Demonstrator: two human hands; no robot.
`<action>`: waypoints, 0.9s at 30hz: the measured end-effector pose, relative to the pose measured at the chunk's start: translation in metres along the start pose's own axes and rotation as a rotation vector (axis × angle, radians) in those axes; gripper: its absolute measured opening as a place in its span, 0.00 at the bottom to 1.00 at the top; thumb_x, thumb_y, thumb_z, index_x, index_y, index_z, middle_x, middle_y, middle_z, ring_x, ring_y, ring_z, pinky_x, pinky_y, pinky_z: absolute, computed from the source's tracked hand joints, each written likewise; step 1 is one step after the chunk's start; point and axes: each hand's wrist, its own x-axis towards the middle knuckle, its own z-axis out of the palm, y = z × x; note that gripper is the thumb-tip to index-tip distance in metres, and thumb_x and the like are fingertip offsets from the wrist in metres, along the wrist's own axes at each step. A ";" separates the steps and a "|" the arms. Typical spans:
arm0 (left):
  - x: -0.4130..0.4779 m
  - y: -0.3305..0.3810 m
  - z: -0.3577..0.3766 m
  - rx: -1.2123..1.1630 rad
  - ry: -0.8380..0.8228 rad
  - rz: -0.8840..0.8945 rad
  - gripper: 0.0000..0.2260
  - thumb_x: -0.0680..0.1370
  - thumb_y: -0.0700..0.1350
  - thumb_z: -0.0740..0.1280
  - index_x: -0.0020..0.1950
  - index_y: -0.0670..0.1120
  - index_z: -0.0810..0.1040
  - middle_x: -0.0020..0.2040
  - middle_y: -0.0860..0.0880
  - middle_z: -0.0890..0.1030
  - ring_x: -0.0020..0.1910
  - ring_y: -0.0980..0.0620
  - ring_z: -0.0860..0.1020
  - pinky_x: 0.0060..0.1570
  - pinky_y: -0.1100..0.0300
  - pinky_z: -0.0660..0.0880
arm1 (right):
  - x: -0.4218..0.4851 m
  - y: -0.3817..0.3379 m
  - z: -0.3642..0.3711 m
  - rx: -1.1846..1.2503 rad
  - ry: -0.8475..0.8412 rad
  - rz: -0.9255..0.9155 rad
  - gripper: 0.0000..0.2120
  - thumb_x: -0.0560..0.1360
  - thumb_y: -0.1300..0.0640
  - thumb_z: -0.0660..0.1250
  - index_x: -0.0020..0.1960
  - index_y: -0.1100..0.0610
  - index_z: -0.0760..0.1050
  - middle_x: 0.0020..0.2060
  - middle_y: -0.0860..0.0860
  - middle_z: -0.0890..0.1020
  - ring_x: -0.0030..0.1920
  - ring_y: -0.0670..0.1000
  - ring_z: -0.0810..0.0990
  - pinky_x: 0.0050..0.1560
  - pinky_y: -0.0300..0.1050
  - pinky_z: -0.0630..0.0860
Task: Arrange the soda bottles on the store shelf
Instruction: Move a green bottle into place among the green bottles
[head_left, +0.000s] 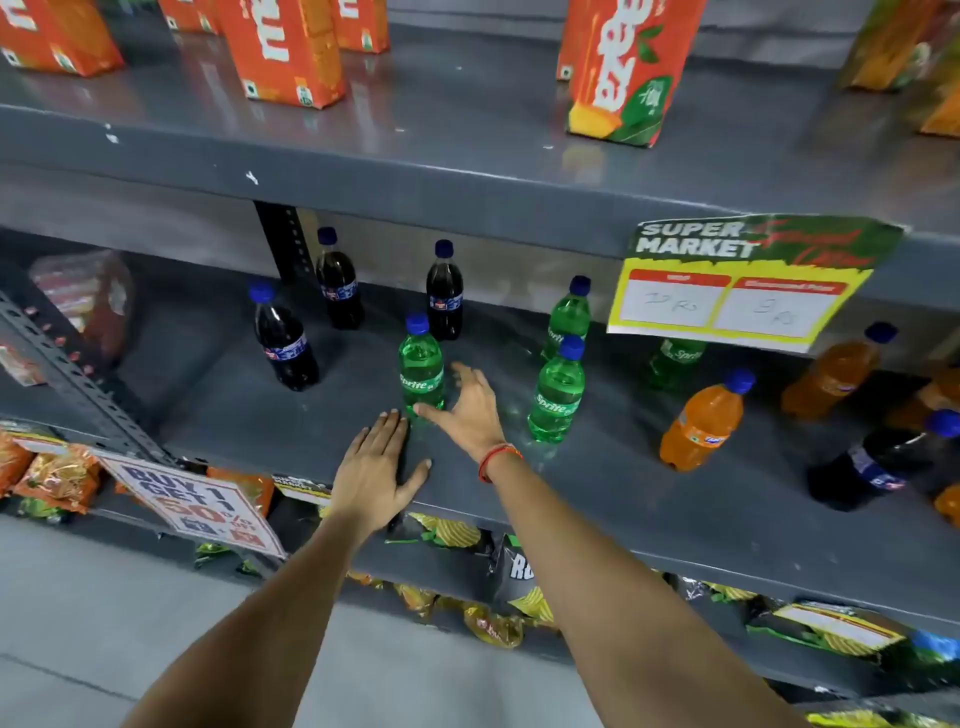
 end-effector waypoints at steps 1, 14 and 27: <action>0.002 -0.004 0.004 -0.001 0.024 0.011 0.38 0.76 0.66 0.46 0.70 0.36 0.66 0.71 0.39 0.67 0.71 0.43 0.64 0.69 0.50 0.58 | 0.006 -0.001 0.004 0.005 0.009 -0.008 0.38 0.65 0.51 0.77 0.68 0.63 0.65 0.63 0.59 0.73 0.66 0.57 0.70 0.66 0.49 0.68; 0.003 -0.008 0.005 0.027 0.078 0.018 0.31 0.73 0.56 0.53 0.69 0.35 0.67 0.68 0.38 0.70 0.68 0.42 0.68 0.67 0.48 0.63 | 0.008 0.007 0.020 0.106 0.116 -0.003 0.20 0.62 0.54 0.78 0.49 0.61 0.76 0.43 0.55 0.85 0.46 0.52 0.82 0.47 0.40 0.77; 0.001 -0.004 0.004 0.037 0.061 0.046 0.32 0.73 0.55 0.48 0.69 0.35 0.67 0.70 0.38 0.68 0.70 0.42 0.65 0.68 0.46 0.61 | -0.110 0.064 -0.084 0.105 0.283 0.049 0.21 0.63 0.58 0.78 0.52 0.59 0.75 0.44 0.52 0.85 0.46 0.47 0.82 0.48 0.39 0.78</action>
